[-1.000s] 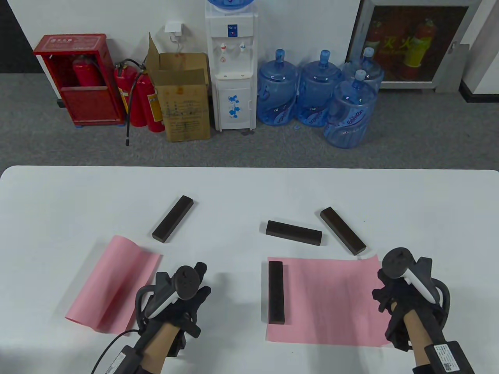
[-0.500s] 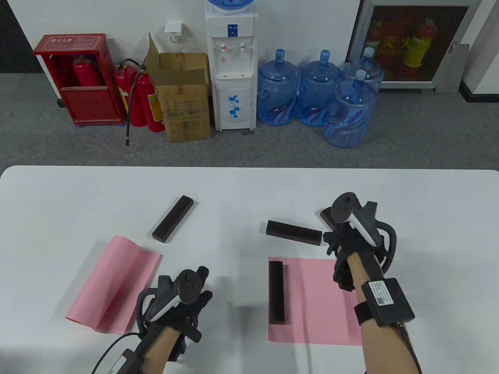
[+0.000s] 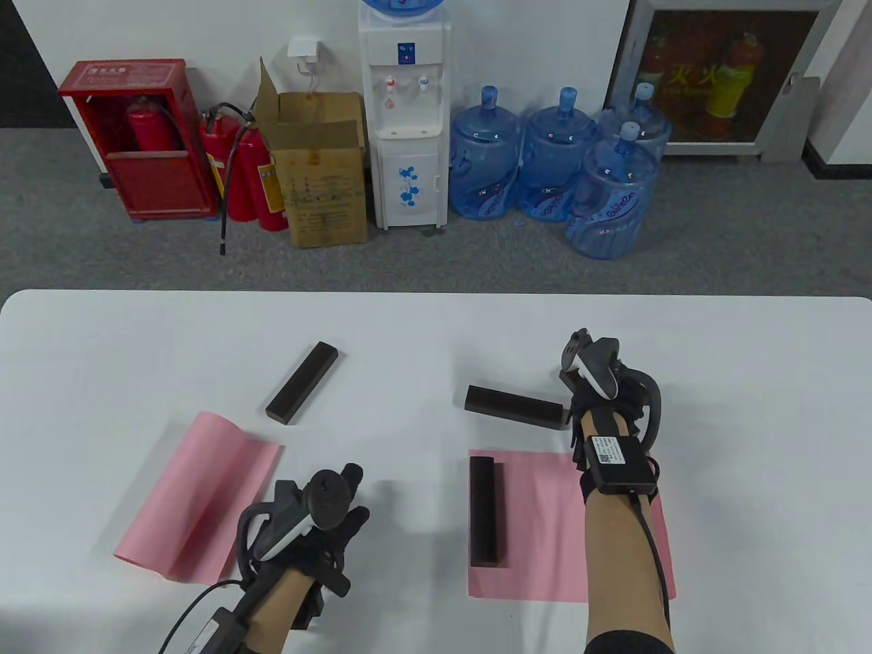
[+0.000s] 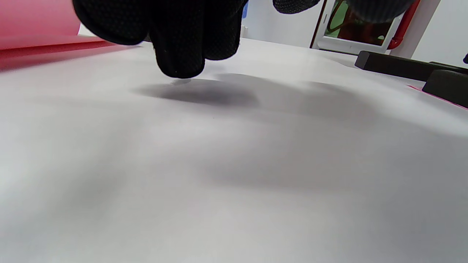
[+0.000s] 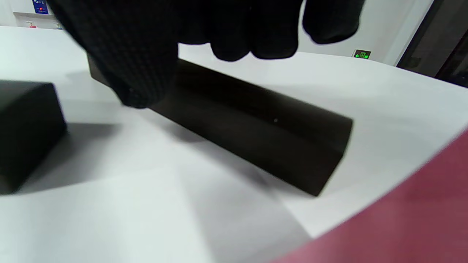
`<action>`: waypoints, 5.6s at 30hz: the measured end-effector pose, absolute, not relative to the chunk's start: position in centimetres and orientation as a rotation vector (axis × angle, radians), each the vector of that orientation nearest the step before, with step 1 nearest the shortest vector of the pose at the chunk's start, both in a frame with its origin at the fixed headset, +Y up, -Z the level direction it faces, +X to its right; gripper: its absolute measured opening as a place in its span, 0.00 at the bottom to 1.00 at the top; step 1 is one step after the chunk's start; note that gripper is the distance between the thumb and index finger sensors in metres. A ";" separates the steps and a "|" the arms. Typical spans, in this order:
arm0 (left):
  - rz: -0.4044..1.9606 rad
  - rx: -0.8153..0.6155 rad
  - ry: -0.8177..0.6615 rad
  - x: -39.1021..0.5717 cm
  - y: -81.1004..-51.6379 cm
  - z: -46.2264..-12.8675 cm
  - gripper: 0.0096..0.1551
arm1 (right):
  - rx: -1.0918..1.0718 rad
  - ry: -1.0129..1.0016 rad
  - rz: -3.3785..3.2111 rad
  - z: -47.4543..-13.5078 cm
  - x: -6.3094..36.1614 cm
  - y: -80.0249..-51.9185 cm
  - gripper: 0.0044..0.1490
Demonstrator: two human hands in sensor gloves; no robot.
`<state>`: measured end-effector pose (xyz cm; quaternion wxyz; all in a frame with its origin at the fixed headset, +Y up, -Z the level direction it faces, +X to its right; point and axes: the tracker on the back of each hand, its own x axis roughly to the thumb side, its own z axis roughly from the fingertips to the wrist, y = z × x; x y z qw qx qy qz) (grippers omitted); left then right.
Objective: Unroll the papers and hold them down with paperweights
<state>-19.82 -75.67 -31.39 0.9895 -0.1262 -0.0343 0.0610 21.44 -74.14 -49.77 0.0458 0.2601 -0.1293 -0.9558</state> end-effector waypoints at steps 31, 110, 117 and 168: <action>0.175 -0.239 -0.070 -20.4 -75.4 -31.3 0.41 | 0.644 0.126 -3.099 -41.9 20.9 -63.3 0.48; -0.076 -0.149 0.410 -36.0 -66.0 -33.2 0.35 | 0.326 0.022 -3.256 -30.9 25.2 -73.7 0.53; -0.026 -0.256 0.555 -40.9 -71.2 -32.5 0.35 | 0.307 0.021 -3.248 -30.8 25.1 -73.8 0.54; 0.729 -0.347 0.101 -21.6 -76.2 -31.1 0.52 | -0.156 0.097 -3.347 -31.3 17.0 -71.2 0.59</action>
